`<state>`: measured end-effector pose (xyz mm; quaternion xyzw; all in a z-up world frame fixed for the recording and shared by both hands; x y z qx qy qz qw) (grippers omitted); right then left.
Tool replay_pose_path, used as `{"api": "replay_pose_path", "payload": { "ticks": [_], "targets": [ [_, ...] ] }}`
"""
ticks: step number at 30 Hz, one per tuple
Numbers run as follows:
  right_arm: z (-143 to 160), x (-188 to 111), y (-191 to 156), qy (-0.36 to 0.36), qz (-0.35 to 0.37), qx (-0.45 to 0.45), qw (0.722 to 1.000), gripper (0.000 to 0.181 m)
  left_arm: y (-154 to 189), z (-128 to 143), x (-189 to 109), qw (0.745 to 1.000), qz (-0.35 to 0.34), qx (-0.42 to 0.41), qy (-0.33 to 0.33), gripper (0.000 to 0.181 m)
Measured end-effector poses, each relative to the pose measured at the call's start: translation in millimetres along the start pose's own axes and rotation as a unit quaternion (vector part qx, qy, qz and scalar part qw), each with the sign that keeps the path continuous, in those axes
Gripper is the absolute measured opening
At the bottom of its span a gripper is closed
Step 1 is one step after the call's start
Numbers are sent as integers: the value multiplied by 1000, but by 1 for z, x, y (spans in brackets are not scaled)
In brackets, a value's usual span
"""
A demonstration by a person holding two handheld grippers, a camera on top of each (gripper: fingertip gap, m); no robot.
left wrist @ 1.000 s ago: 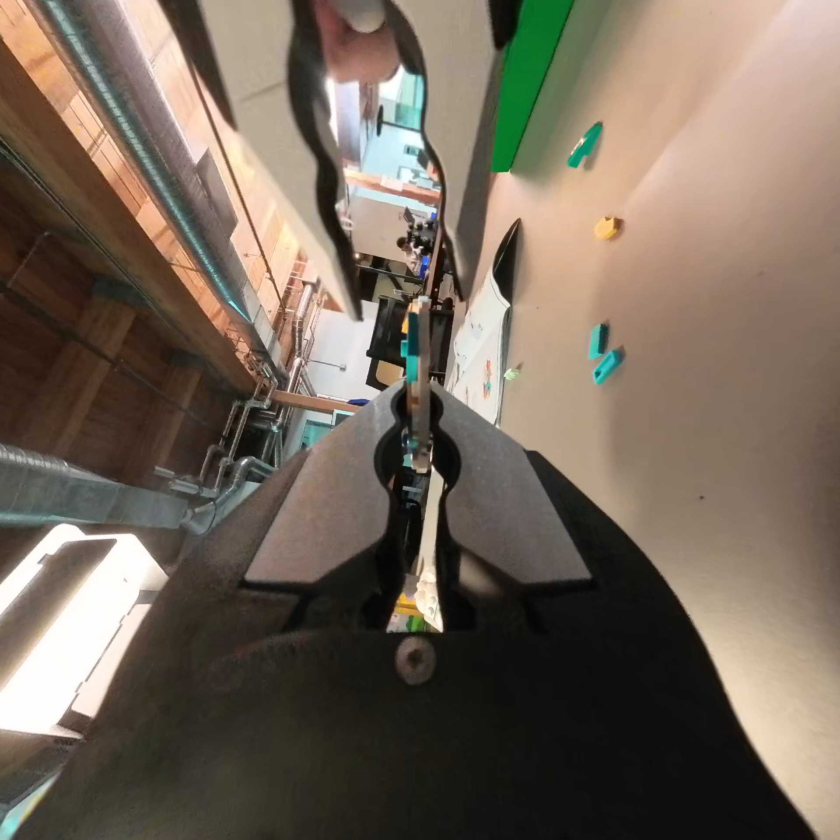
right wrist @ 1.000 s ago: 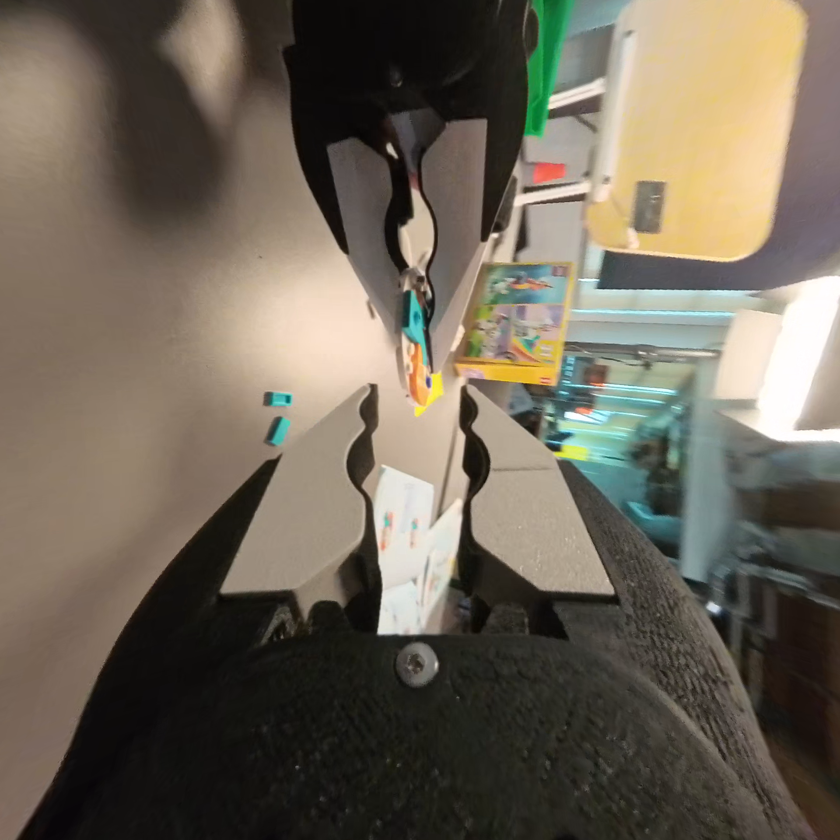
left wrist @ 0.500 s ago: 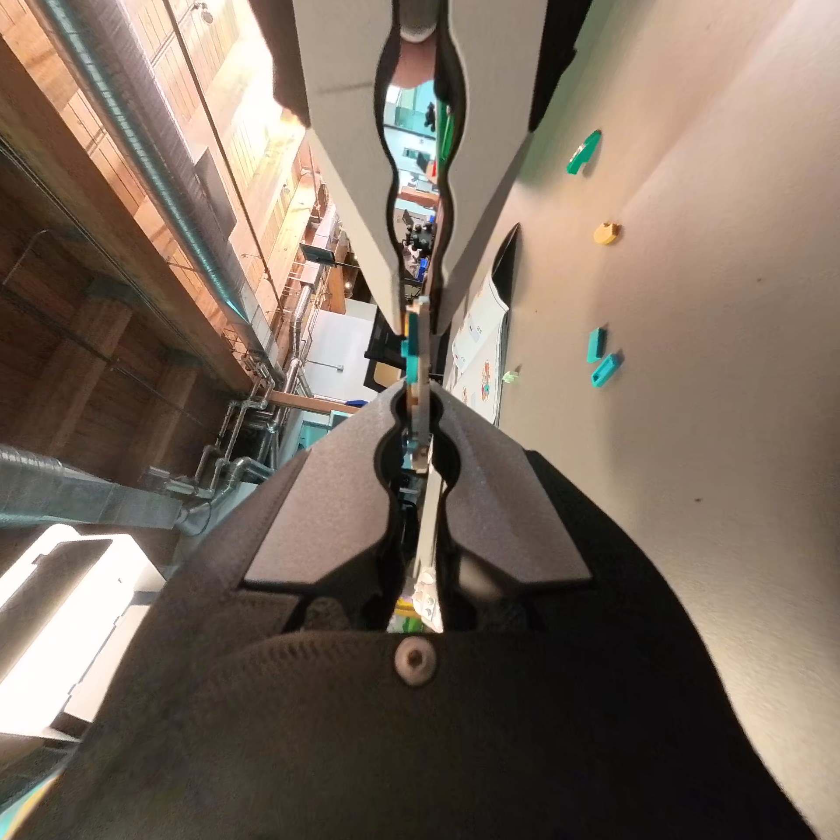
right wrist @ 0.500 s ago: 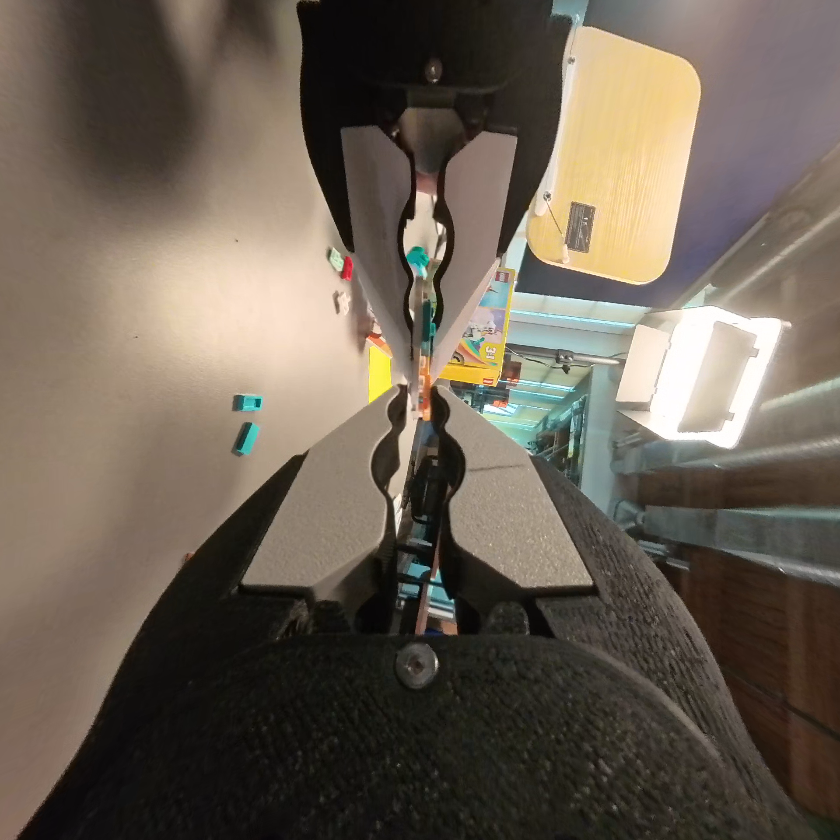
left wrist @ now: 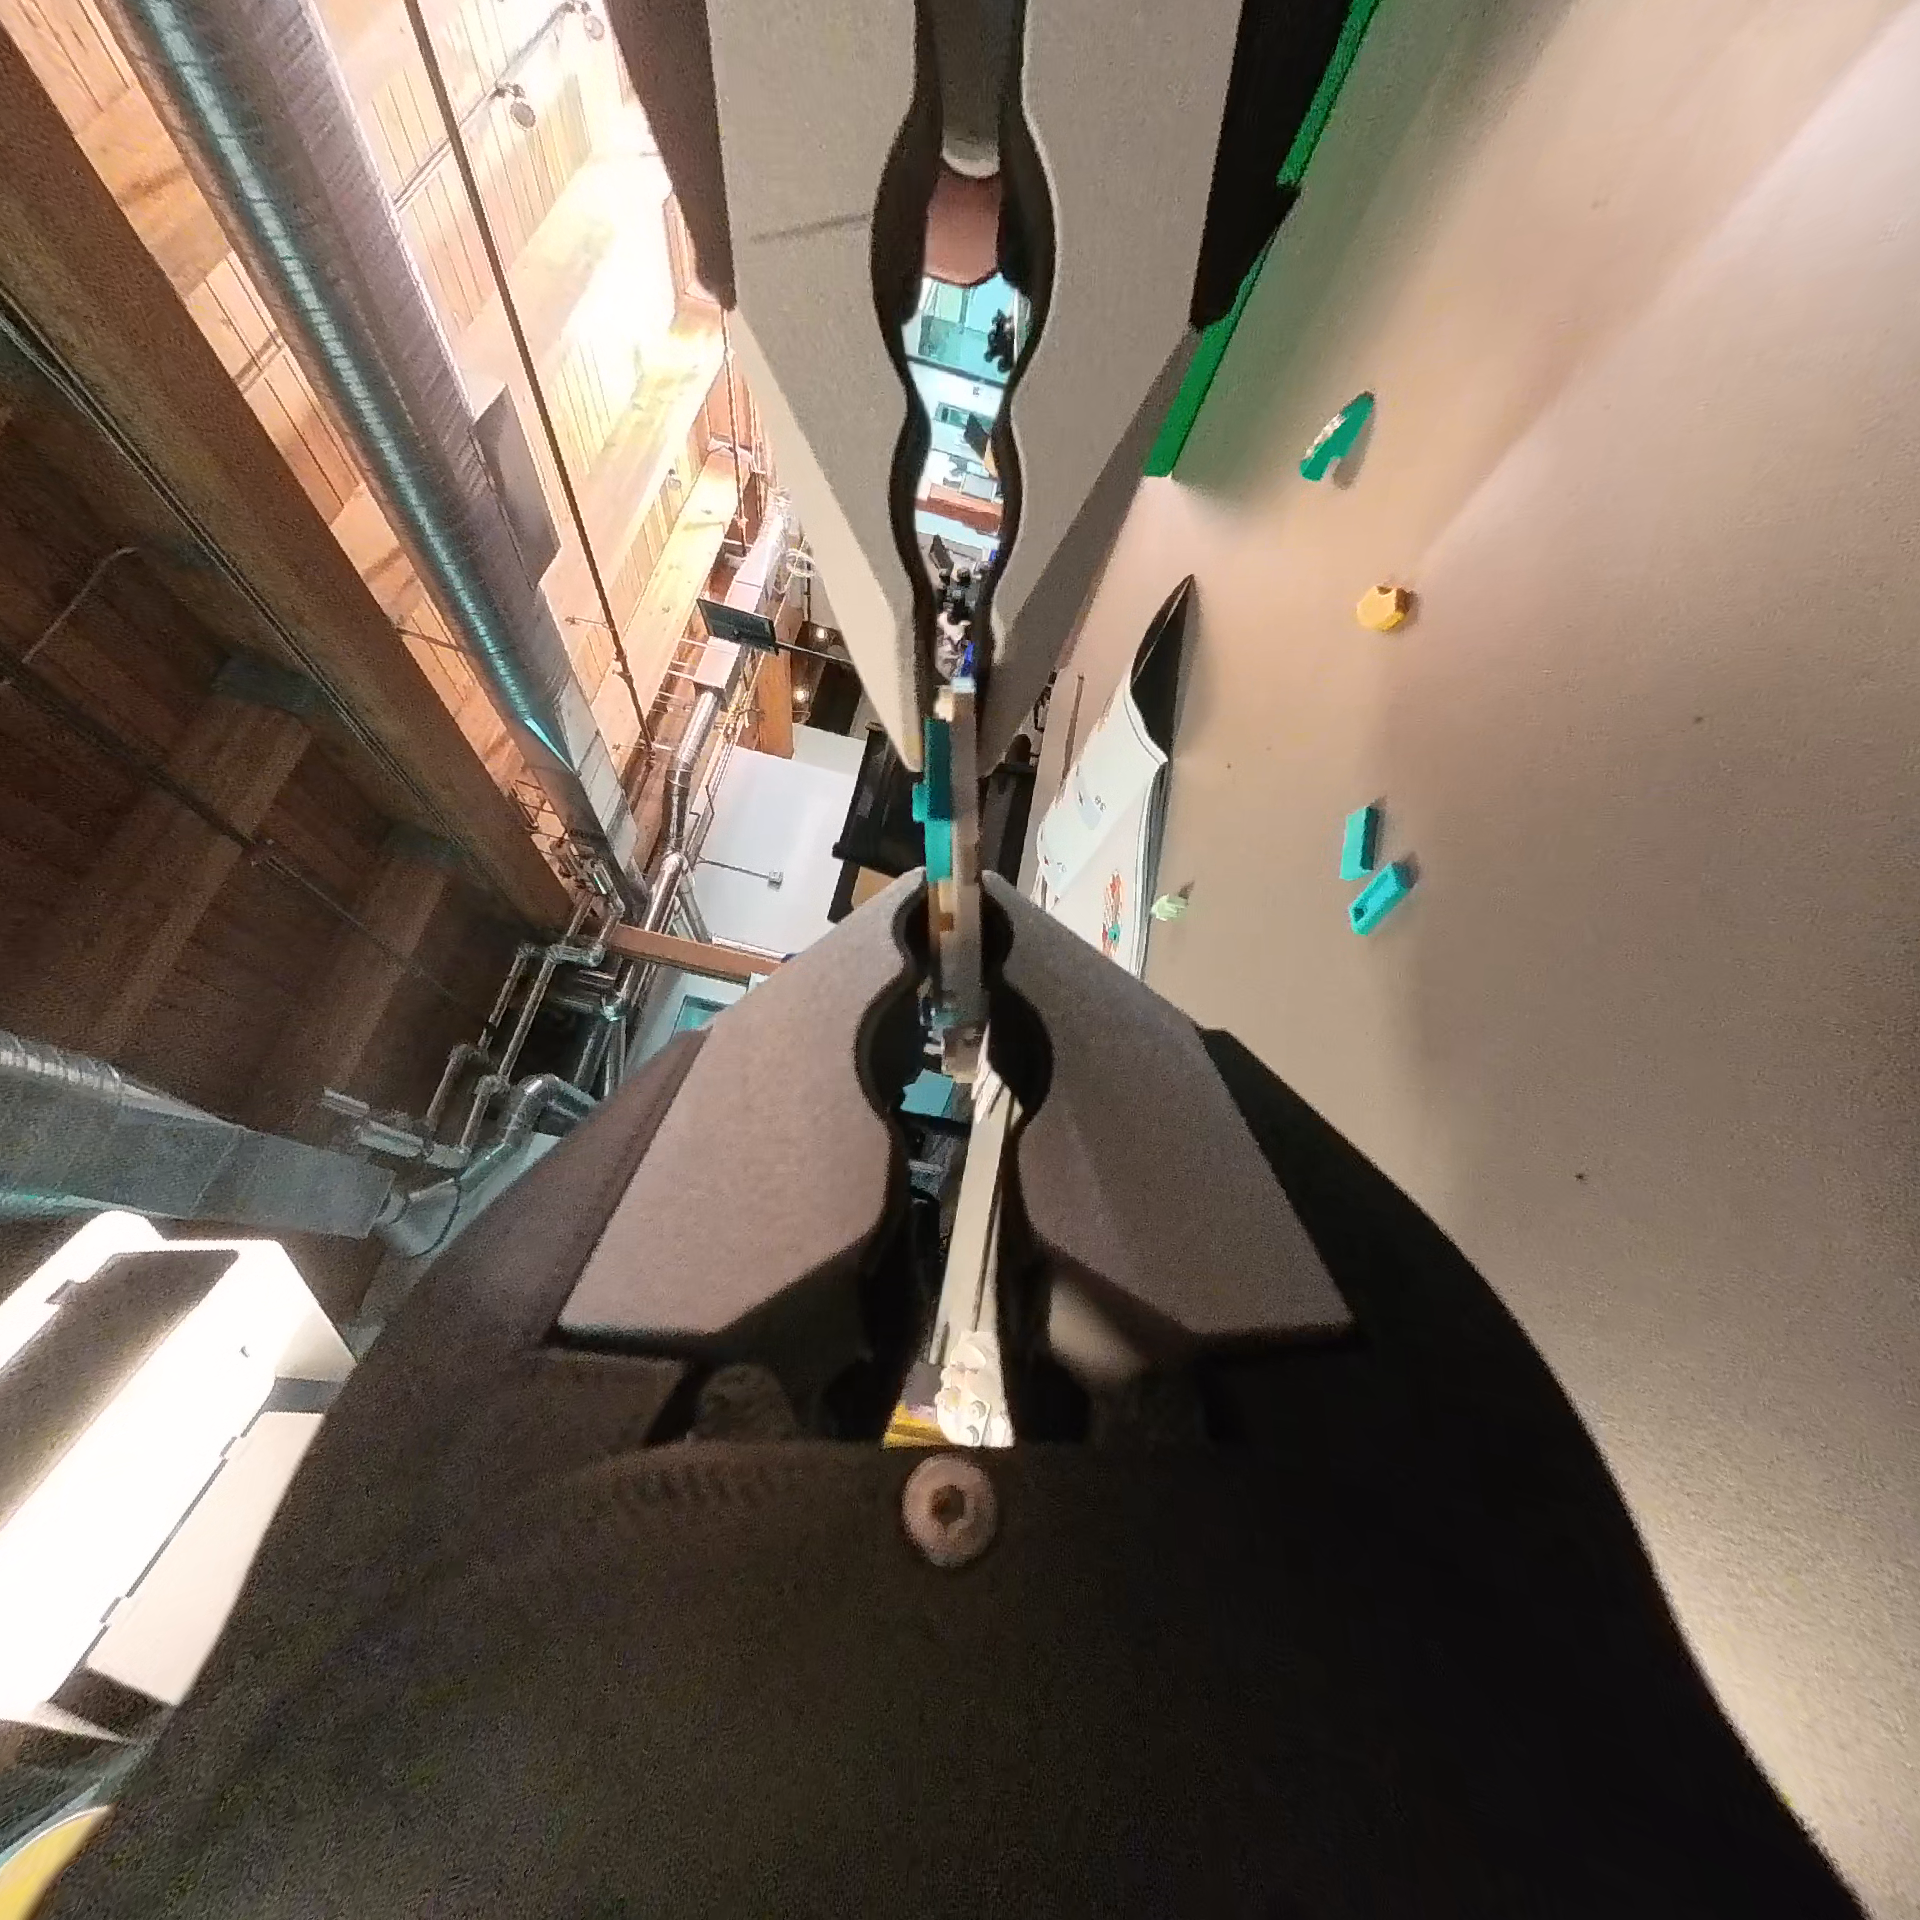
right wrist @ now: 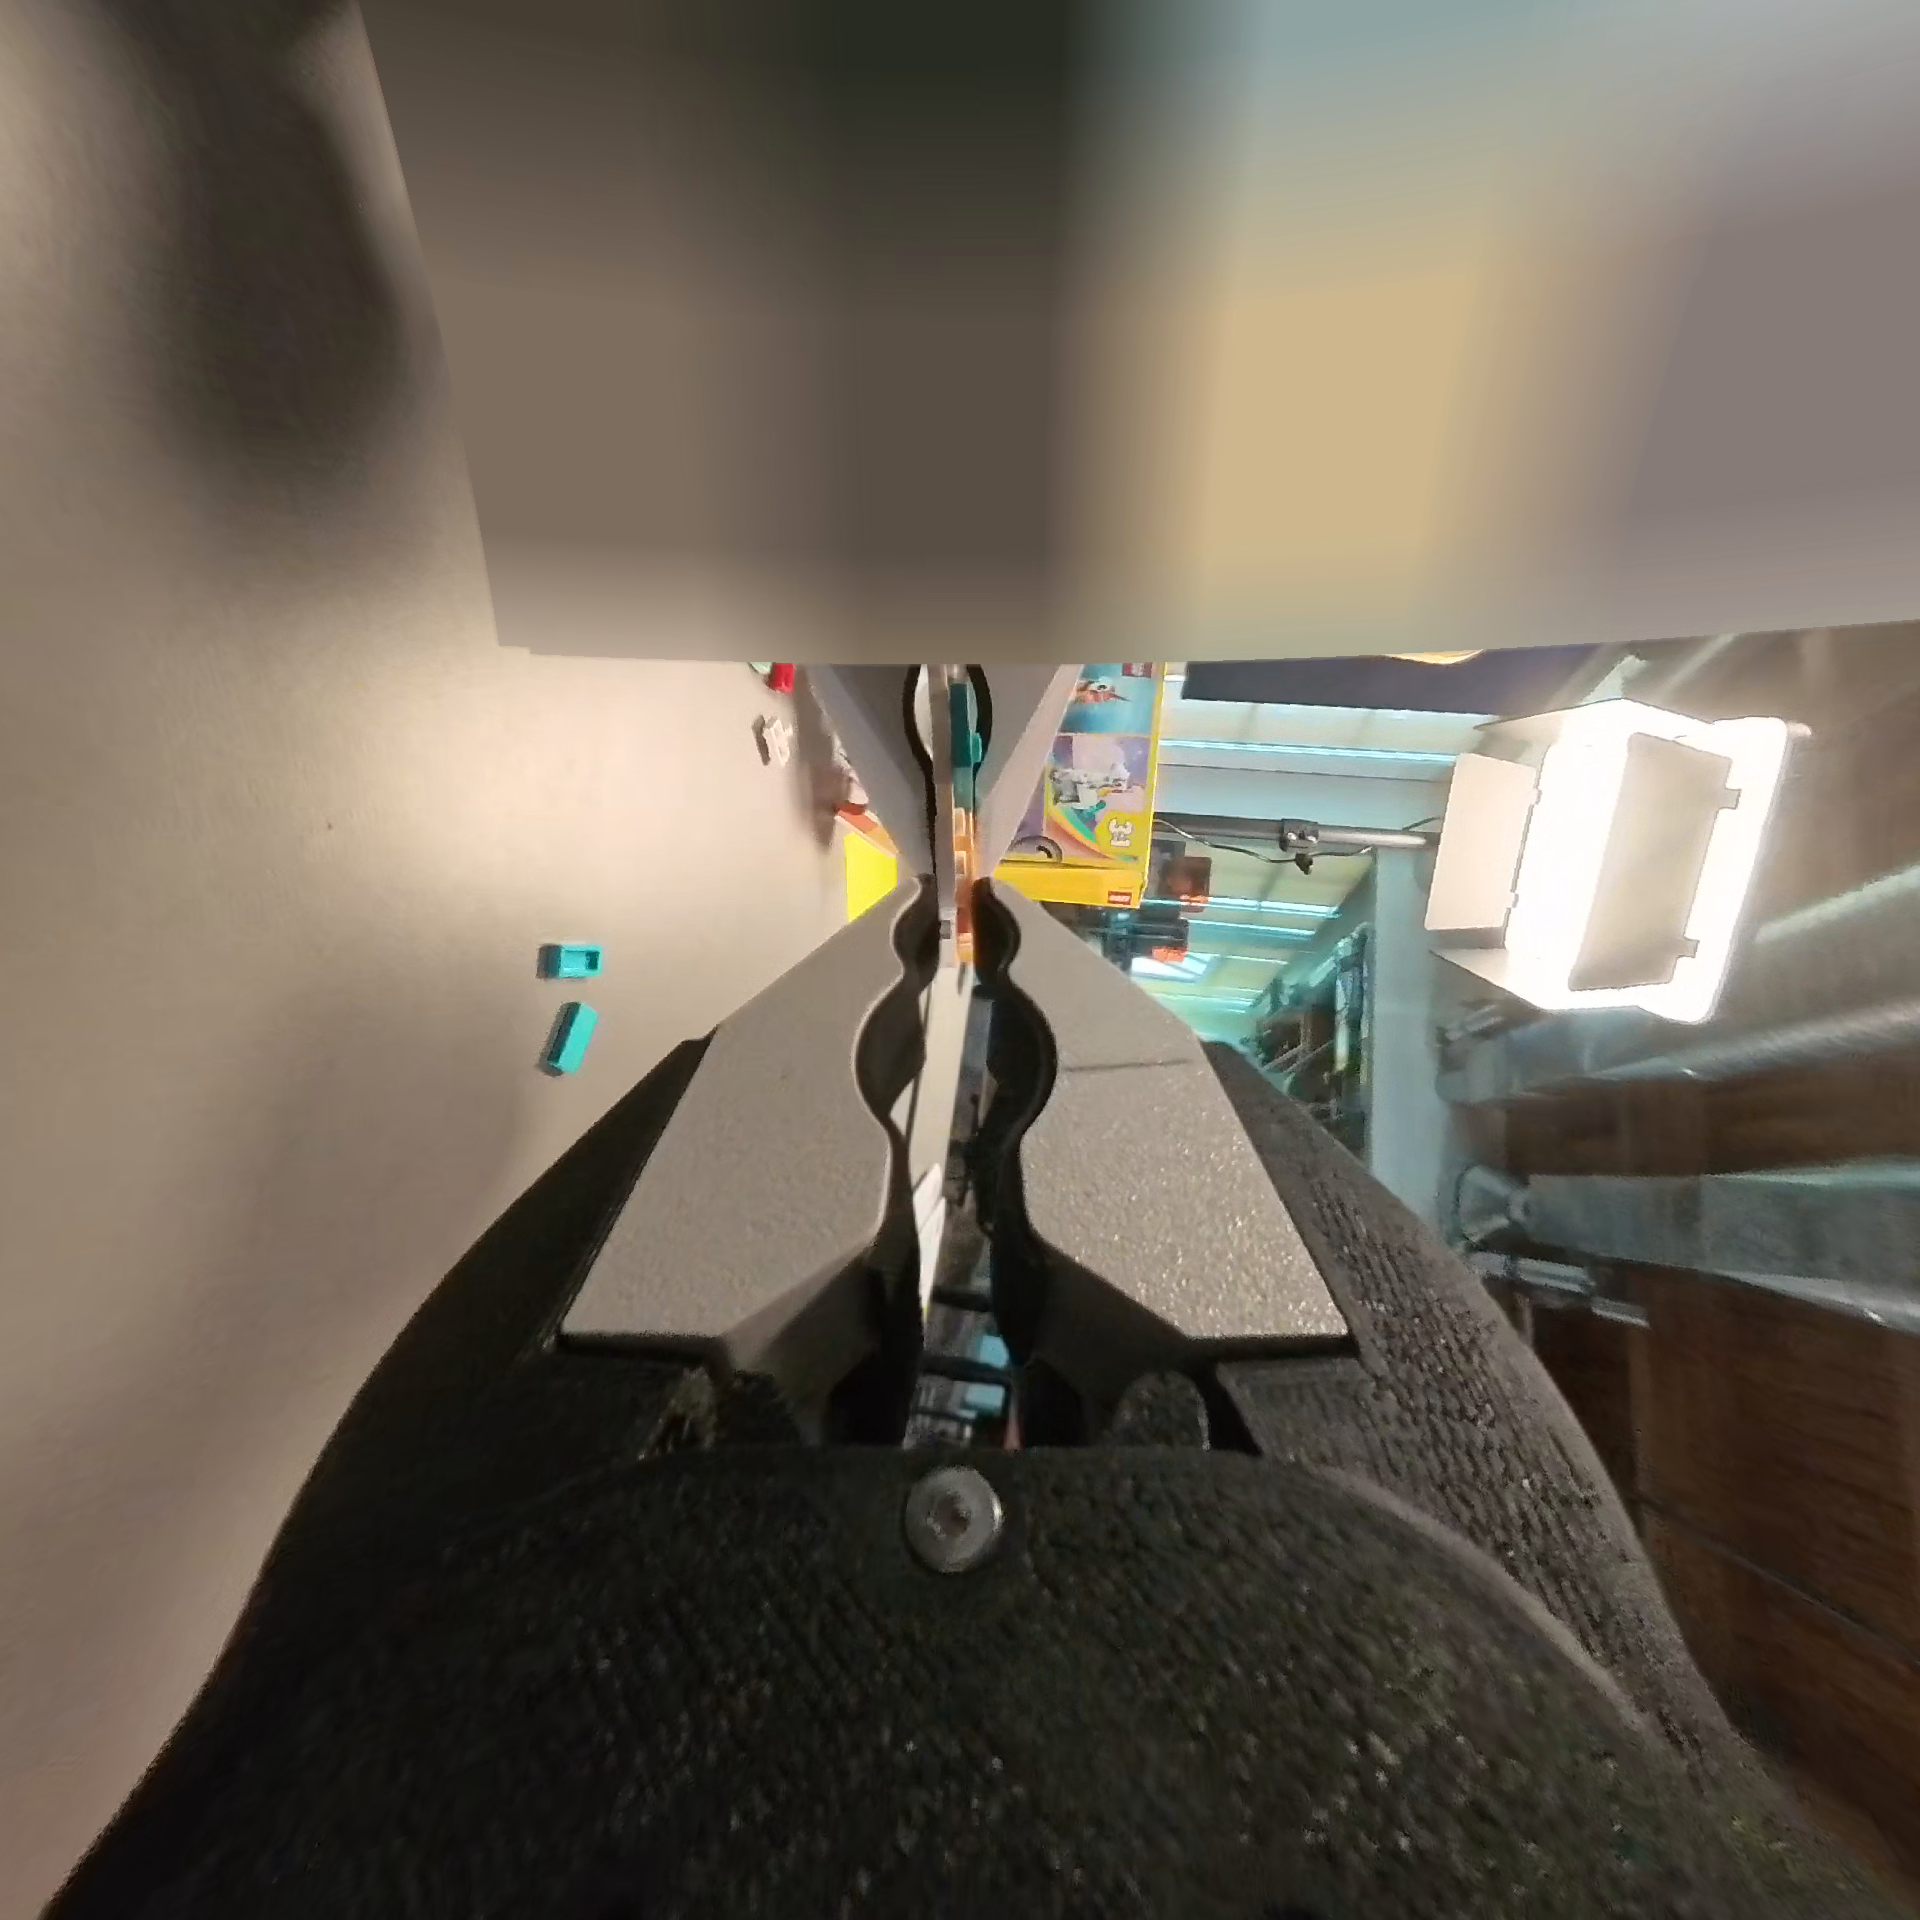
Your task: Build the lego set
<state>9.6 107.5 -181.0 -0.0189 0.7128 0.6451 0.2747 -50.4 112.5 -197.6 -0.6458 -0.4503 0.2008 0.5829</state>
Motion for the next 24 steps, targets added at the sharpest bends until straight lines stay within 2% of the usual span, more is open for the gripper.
{"api": "replay_pose_path", "payload": {
  "ticks": [9,11,12,14,15,18,22,24],
  "targets": [
    [0,0,-3,-7,-26,-7,1000,4,4,0,-1,1000,15,1,3,4],
    [1,0,-3,5,-32,18,999,5,5,0,0,1000,14,7,1,4],
    [2,-1,-3,14,-36,36,999,7,4,0,0,1000,11,7,1,4],
    [8,-2,-3,21,-49,94,994,34,5,2,0,1000,16,10,-4,4],
    [14,-3,-5,24,-66,134,988,38,6,4,0,1000,17,17,-6,4],
    [42,-5,-22,9,-150,295,943,36,9,11,0,999,27,39,-18,4],
    [73,-5,-60,-12,-267,498,825,36,15,22,0,995,44,76,-37,4],
    [76,-6,-66,12,-275,551,788,36,16,25,0,995,47,81,-43,4]
  ]
}}
Point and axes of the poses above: each gripper's, where its closed fingertips meet, x out along the fingers, z out of its underside, y = z × x across the jaws, the point moved 4 cm from there along -x, back along the fingers, and after that the axes turned 12 degrees about -z, right-handed, at the moved point
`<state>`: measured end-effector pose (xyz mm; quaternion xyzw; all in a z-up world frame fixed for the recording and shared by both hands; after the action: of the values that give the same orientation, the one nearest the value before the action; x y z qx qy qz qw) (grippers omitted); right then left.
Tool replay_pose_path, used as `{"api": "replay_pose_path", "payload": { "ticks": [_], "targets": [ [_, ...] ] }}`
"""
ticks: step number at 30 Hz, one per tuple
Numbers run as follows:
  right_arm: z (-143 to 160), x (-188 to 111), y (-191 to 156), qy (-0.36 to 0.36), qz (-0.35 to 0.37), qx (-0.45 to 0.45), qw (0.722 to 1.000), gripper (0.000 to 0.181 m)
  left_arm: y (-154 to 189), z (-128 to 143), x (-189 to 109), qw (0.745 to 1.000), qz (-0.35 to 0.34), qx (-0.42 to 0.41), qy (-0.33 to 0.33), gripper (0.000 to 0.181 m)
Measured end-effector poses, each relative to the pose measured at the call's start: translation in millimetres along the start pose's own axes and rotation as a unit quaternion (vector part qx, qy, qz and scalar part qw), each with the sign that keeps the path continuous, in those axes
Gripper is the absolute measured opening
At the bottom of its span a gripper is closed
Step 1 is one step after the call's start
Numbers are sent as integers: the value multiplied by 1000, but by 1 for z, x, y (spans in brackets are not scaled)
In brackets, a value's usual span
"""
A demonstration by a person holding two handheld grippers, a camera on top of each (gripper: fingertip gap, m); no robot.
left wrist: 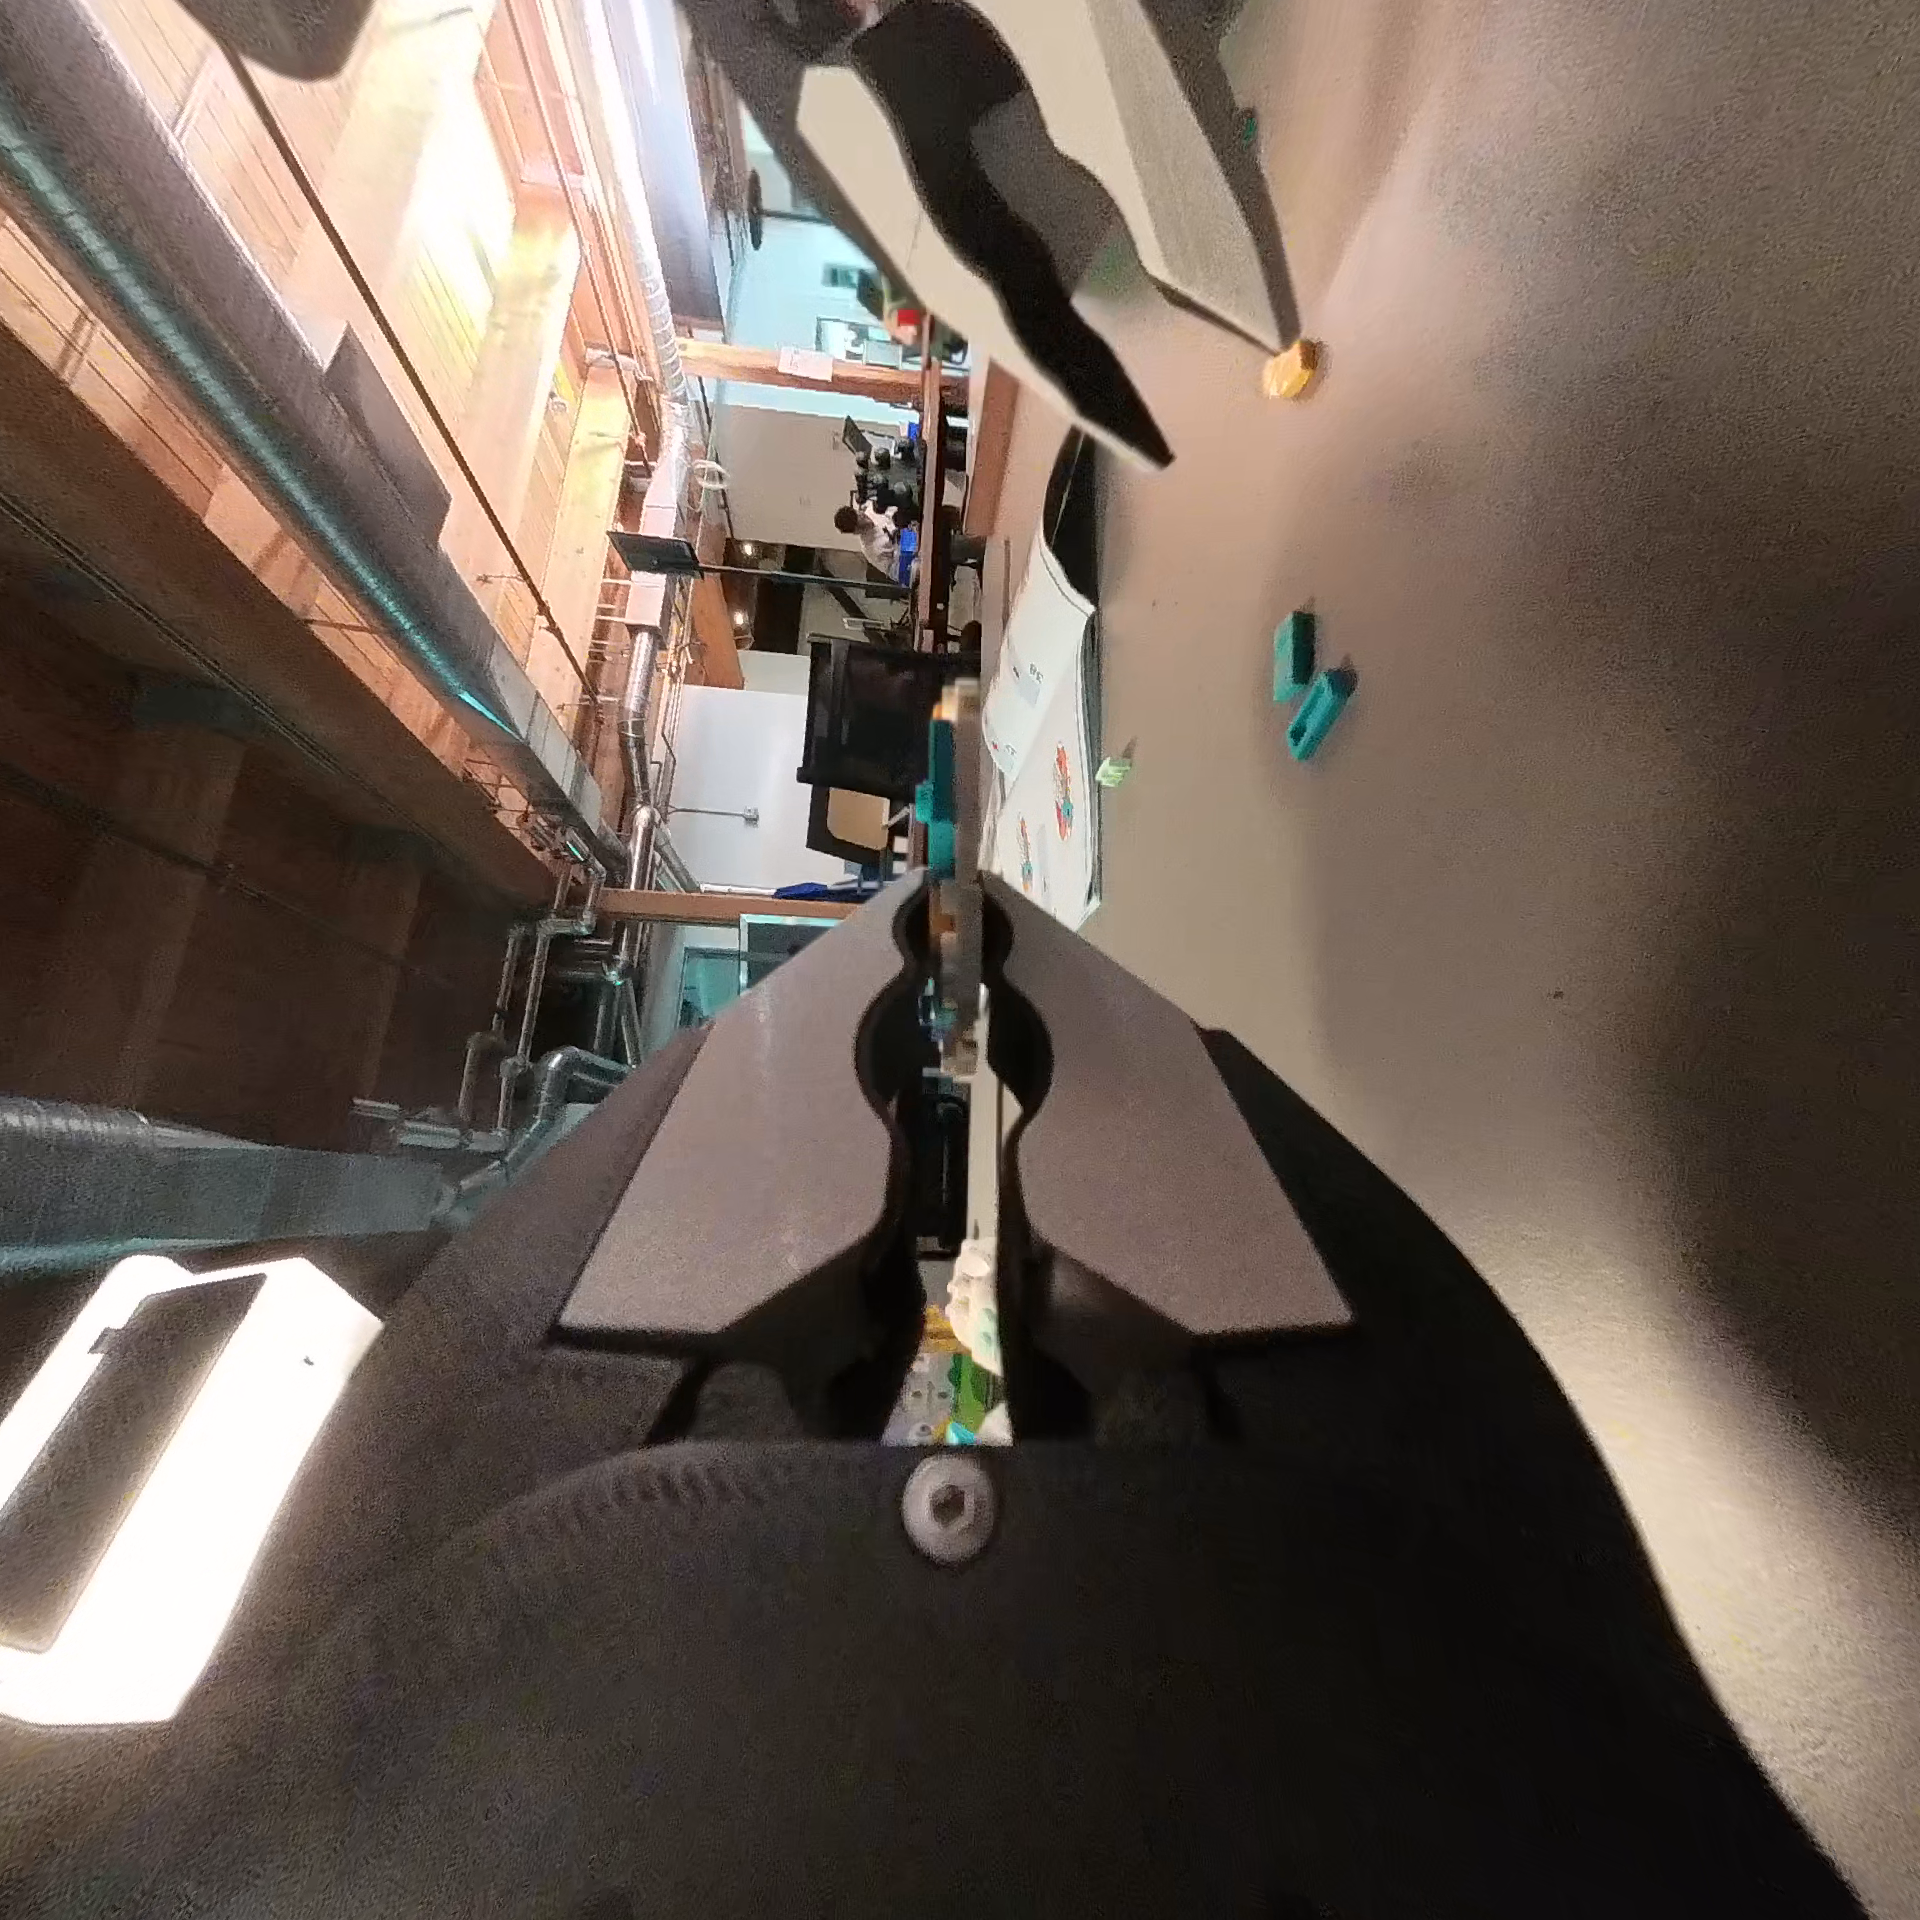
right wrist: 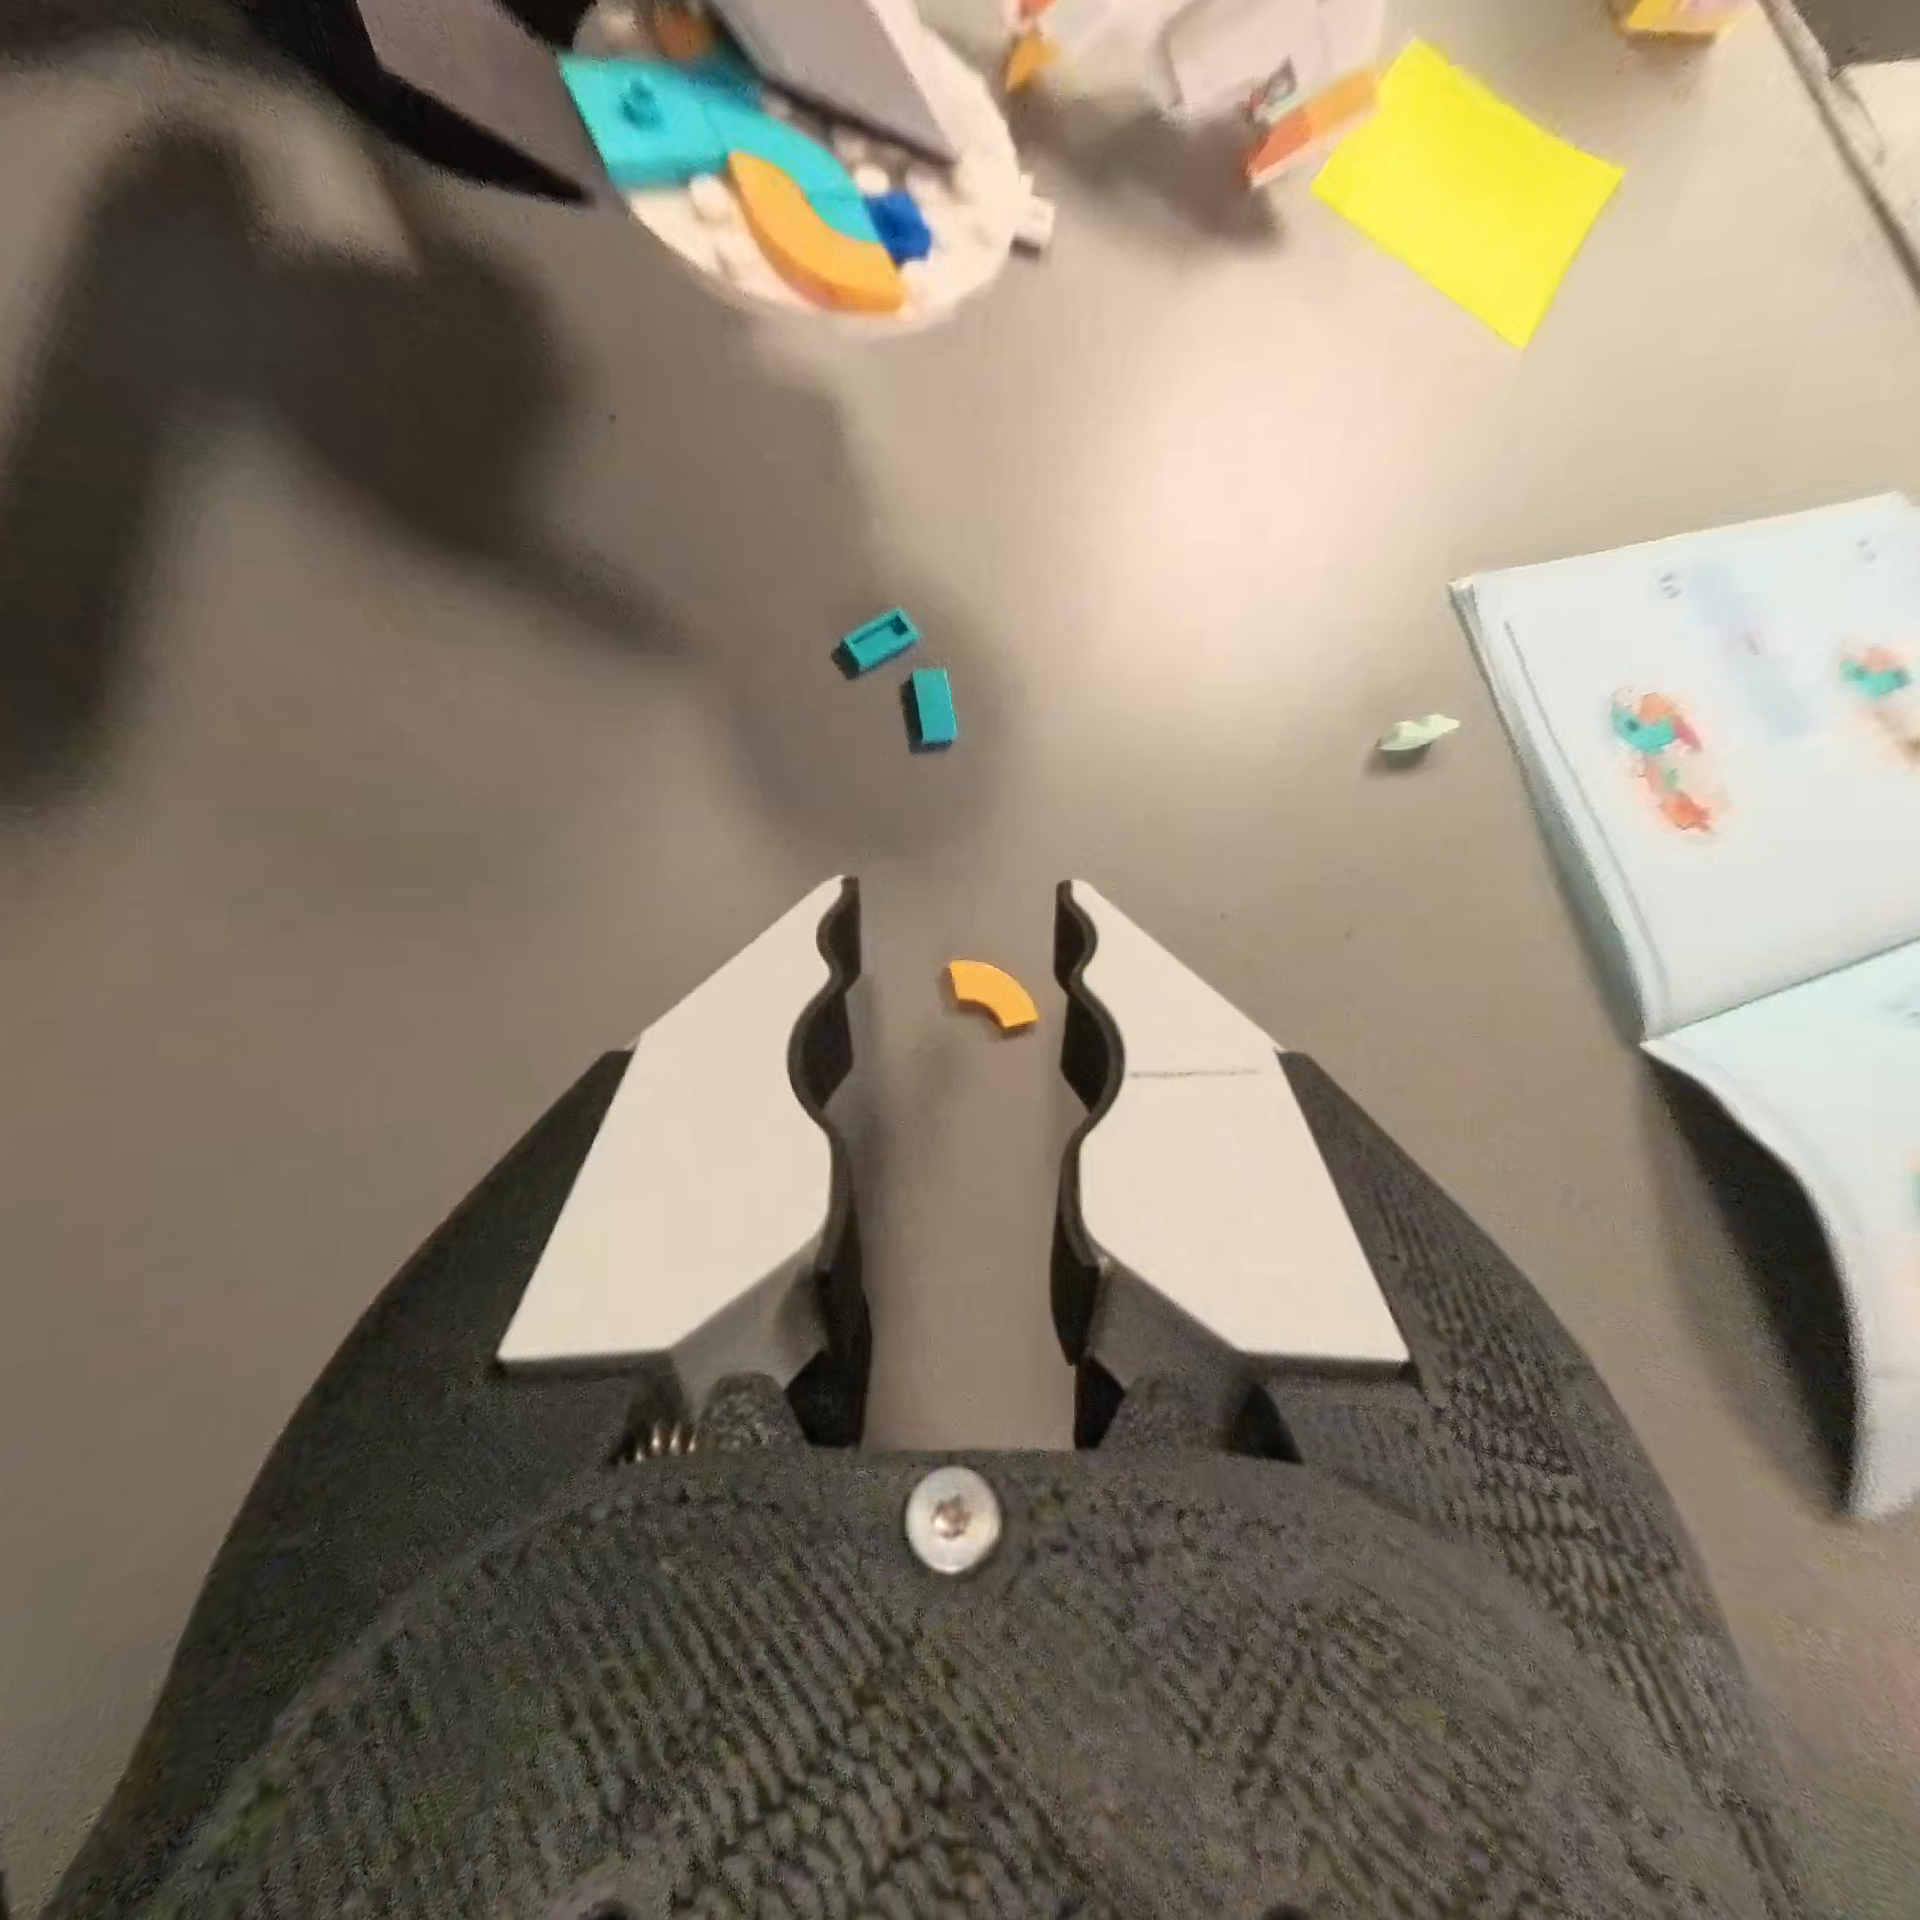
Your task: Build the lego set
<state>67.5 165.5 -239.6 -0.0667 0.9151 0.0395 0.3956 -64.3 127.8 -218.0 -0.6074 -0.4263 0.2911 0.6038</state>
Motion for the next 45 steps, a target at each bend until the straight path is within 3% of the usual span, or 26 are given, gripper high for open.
{"api": "replay_pose_path", "payload": {
  "ticks": [2,4,6,10,13,16,26,28,30,32,35,39,45],
  "targets": [
    [-14,-1,-4,53,-9,22,998,38,1,2,1,1000,3,1,-8,4],
    [-39,-2,-14,97,21,-31,995,43,3,3,2,1000,8,2,-17,4],
    [-58,4,-29,76,81,-153,982,40,5,3,3,1000,14,-2,-23,4],
    [-77,25,-49,15,171,-336,926,30,6,0,4,999,19,-18,-22,3],
    [-81,33,-48,-27,244,-419,874,22,6,-2,3,999,19,-20,-18,3],
    [-80,32,-47,-43,274,-446,851,6,7,-2,2,999,22,-19,-16,4],
    [-66,15,-19,-44,289,-393,872,5,0,0,0,999,12,-30,-14,3],
    [-63,16,-18,-20,263,-355,897,7,2,0,0,999,15,-24,-14,3],
    [-57,13,-19,26,207,-273,939,34,4,1,0,1000,15,-14,-16,4],
    [-47,2,-16,64,165,-182,967,35,6,2,0,1000,17,-4,-19,4],
    [-15,-8,-5,51,116,-48,991,37,8,3,0,1000,22,3,-18,4],
    [17,-8,-6,22,37,76,996,36,13,2,0,999,35,7,-16,4],
    [20,-3,-2,27,5,76,997,41,15,2,-1,999,42,9,-15,4]
  ]
}}
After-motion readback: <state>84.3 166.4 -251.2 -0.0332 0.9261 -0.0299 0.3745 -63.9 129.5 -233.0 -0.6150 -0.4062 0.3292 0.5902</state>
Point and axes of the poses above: each gripper's, where its closed fingertips meet, x out along the fingers, z out of its underside, y = z × x across the jaws, the point moved 4 cm from there along -x, back along the fingers, and after that the axes turned 12 degrees about -z, right-handed, at the moved point
